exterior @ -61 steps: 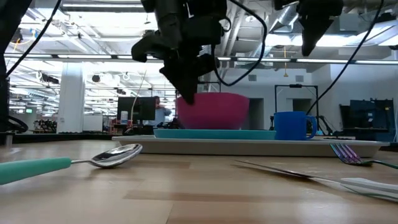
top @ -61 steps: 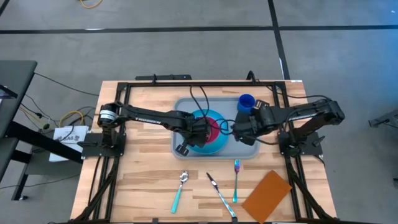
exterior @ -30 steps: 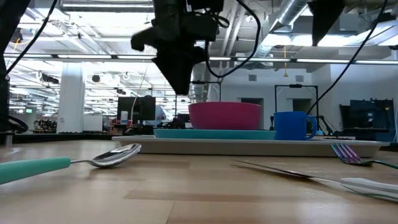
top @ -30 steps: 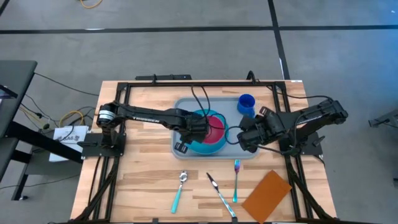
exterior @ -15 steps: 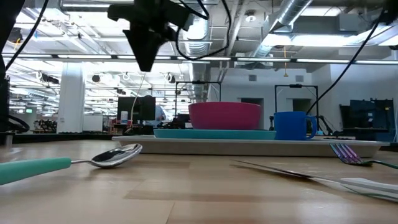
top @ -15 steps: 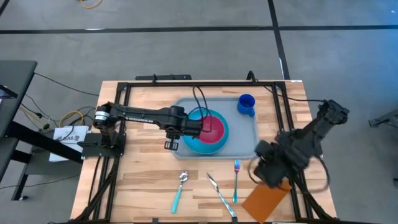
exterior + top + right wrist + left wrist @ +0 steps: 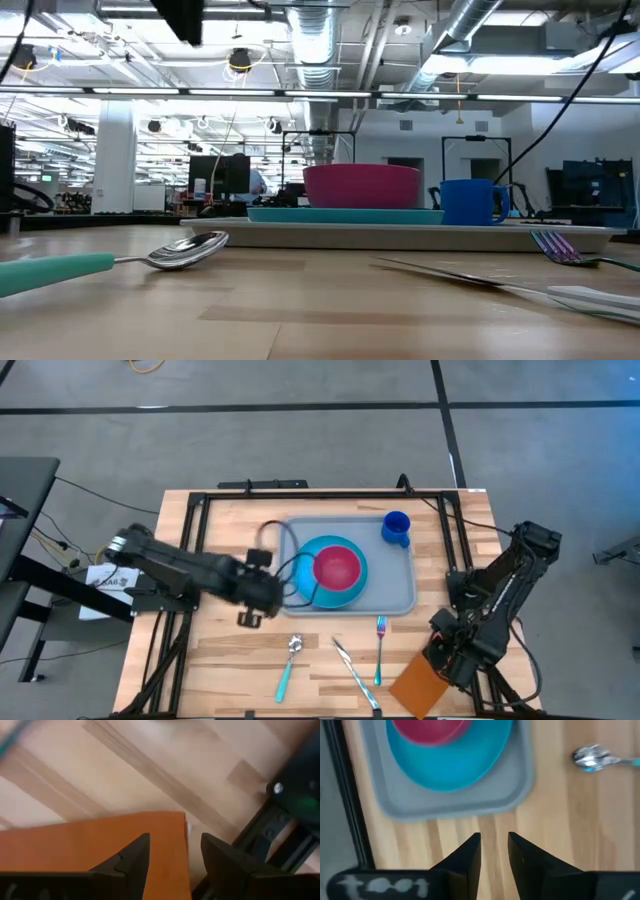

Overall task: Set up tray
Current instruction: Put the brown napkin on the tray to the right of the blue plate

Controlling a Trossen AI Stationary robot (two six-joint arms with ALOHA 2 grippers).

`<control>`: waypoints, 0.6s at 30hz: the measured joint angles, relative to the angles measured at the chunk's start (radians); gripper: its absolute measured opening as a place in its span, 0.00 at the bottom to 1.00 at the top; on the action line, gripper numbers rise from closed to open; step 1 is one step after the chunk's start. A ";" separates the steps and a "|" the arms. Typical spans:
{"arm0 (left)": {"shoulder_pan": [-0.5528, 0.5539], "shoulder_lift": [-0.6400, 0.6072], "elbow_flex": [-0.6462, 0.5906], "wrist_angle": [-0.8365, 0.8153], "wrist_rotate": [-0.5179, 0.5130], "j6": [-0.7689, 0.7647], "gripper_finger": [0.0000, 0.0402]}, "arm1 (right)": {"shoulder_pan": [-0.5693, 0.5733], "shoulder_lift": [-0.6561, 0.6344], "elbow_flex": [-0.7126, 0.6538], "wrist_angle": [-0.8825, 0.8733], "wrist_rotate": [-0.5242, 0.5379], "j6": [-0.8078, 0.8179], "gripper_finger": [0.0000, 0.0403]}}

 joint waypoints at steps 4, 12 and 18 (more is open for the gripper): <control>-0.094 -0.162 -0.208 0.214 -0.069 0.004 0.22 | -0.005 0.000 -0.055 0.050 -0.080 0.000 0.42; -0.144 -0.471 -0.688 0.828 -0.071 0.103 0.22 | -0.035 -0.052 -0.186 0.214 -0.108 -0.045 0.42; -0.133 -0.614 -0.900 1.123 -0.083 0.167 0.22 | -0.068 -0.169 -0.306 0.332 -0.108 -0.079 0.42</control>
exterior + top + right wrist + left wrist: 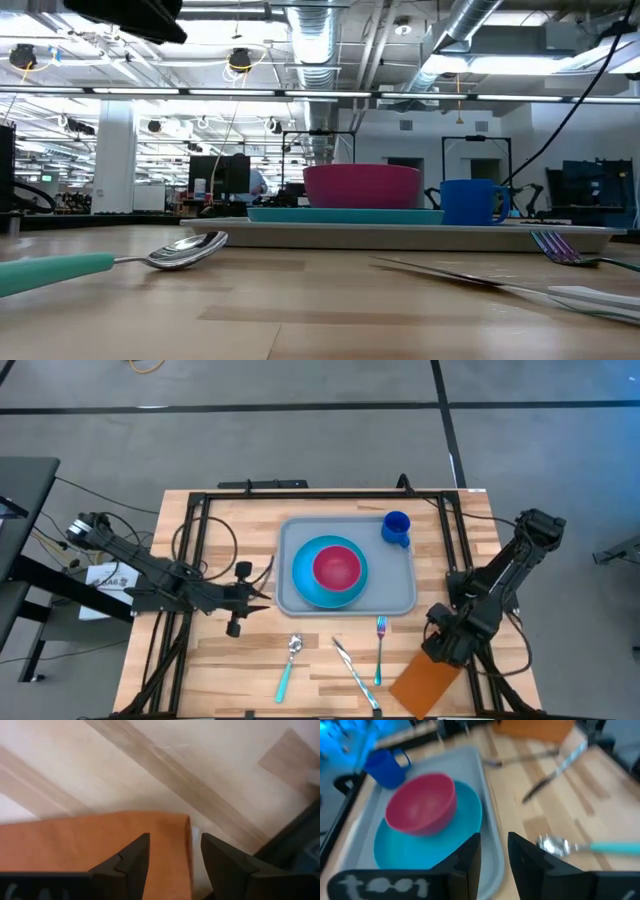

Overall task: Set up tray
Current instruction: Put the brown napkin on the tray to the right of the blue plate

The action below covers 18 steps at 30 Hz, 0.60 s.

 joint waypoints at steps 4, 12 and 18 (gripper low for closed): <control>0.011 -0.032 -0.090 0.218 -0.078 0.021 0.22 | 0.002 -0.082 -0.089 0.063 0.000 0.064 0.42; 0.040 -0.008 -0.154 0.274 -0.200 -0.051 0.22 | 0.002 -0.114 -0.219 0.331 -0.003 0.082 0.42; 0.036 -0.001 -0.154 0.276 -0.192 -0.071 0.22 | 0.002 -0.065 -0.214 0.308 -0.015 0.113 0.39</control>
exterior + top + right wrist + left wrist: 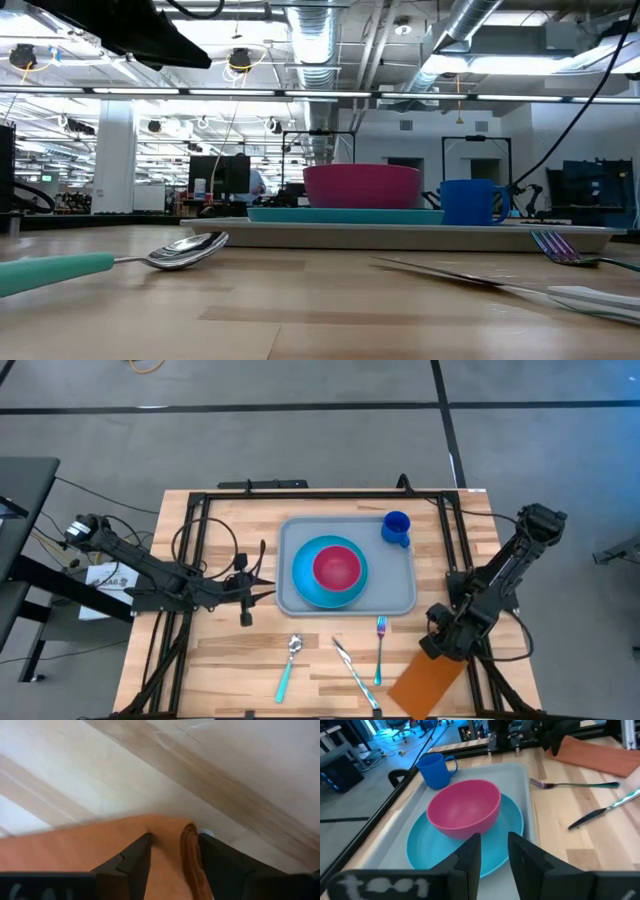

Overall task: Set up tray
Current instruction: Put the brown napkin on the tray to the right of the blue plate

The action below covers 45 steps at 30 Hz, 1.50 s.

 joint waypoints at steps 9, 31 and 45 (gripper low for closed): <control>0.000 0.000 0.000 -0.003 -0.001 -0.001 0.22 | -0.009 0.022 0.052 -0.030 0.076 -0.008 0.03; 0.000 0.000 0.000 -0.004 -0.006 -0.002 0.22 | -0.284 0.204 0.543 -0.599 0.451 -0.794 0.02; 0.000 0.001 0.001 -0.038 -0.005 -0.007 0.22 | -0.703 0.204 0.556 -0.555 0.671 -1.349 0.02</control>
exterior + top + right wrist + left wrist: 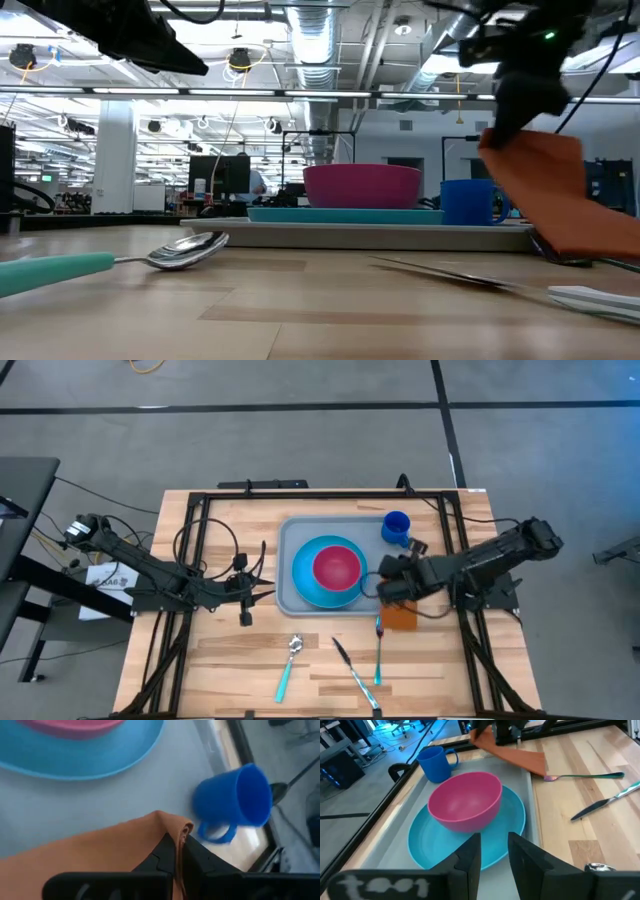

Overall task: Set up tray
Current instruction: Put the brown napkin on the tray to the right of the blue plate

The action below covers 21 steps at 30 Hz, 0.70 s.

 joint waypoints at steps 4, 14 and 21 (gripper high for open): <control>0.000 0.000 0.000 0.001 0.002 -0.003 0.22 | -0.064 0.000 0.000 0.041 0.090 -0.130 0.02; 0.001 0.008 0.000 -0.057 0.000 -0.047 0.22 | -0.169 0.000 0.000 0.192 0.066 -0.283 0.05; 0.001 0.026 0.001 -0.061 0.006 -0.064 0.22 | -0.221 -0.001 0.000 0.194 -0.015 -0.285 0.16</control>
